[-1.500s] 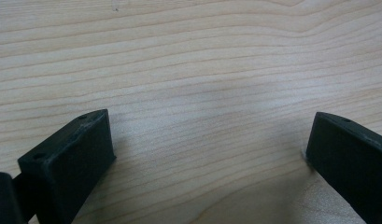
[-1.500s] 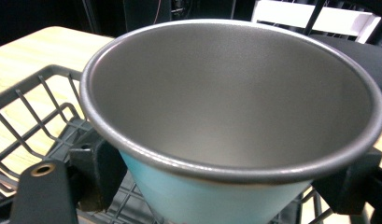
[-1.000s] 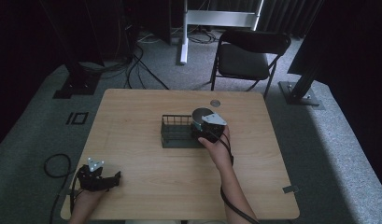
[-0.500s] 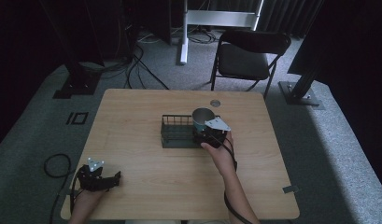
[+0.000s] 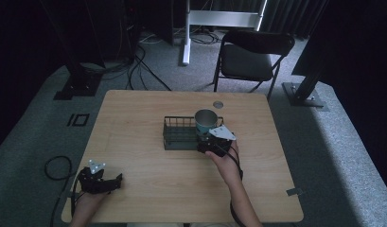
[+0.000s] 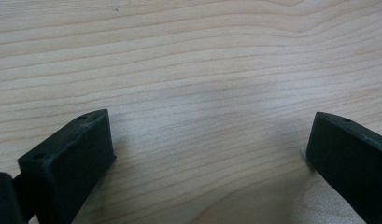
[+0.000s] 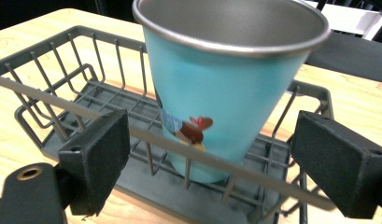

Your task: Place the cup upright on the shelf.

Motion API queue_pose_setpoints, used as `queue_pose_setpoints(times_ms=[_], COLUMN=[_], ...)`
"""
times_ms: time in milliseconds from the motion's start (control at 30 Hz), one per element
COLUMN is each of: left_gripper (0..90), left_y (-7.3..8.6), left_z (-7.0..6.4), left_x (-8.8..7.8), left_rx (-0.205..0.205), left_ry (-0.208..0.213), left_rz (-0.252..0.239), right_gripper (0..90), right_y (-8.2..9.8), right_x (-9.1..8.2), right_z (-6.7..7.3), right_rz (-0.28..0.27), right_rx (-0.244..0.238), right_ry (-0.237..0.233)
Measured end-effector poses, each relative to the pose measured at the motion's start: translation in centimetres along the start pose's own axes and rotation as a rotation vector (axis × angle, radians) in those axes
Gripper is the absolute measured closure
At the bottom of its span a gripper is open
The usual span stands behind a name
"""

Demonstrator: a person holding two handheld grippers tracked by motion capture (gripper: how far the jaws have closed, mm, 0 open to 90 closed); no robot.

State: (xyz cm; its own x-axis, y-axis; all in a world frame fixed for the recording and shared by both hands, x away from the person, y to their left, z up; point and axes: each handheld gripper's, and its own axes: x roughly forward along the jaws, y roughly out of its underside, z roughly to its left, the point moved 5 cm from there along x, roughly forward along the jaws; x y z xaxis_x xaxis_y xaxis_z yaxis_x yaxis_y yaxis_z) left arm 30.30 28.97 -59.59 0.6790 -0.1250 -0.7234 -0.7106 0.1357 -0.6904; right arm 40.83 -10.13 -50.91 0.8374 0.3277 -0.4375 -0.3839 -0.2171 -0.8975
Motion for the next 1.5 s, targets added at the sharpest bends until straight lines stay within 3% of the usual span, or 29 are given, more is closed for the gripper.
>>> queue_pose_setpoints(times_ms=[200,500,700,933,1333,1500], left_gripper=[1.4,1.4,1.4,1.4,1.4,1.4], left_y=[0.0,0.0,0.0,0.0,0.0,0.0], left_z=[0.0,0.0,0.0,0.0,0.0,0.0], left_x=[0.0,0.0,0.0,0.0,0.0,0.0], left_rx=[0.000,0.001,0.001,0.001,0.001,0.001], left_ry=[0.000,0.000,0.000,0.000,0.000,0.000], left_rz=[0.000,0.001,0.001,0.001,0.001,0.001], right_gripper=[11.5,11.5,11.5,11.5,11.5,11.5], right_y=[0.9,1.7,3.1,4.3,6.9,8.1], right_x=[-0.9,-2.3,-2.8,-3.3,-4.0,-4.3], right_z=[-0.3,-1.5,-2.3,-2.8,-4.0,-4.6], right_rz=[-0.012,-0.036,-0.015,0.009,0.059,0.087], right_rx=[-0.010,0.017,0.027,0.022,0.043,0.020], right_ry=[0.021,0.026,0.025,-0.016,-0.004,-0.003])
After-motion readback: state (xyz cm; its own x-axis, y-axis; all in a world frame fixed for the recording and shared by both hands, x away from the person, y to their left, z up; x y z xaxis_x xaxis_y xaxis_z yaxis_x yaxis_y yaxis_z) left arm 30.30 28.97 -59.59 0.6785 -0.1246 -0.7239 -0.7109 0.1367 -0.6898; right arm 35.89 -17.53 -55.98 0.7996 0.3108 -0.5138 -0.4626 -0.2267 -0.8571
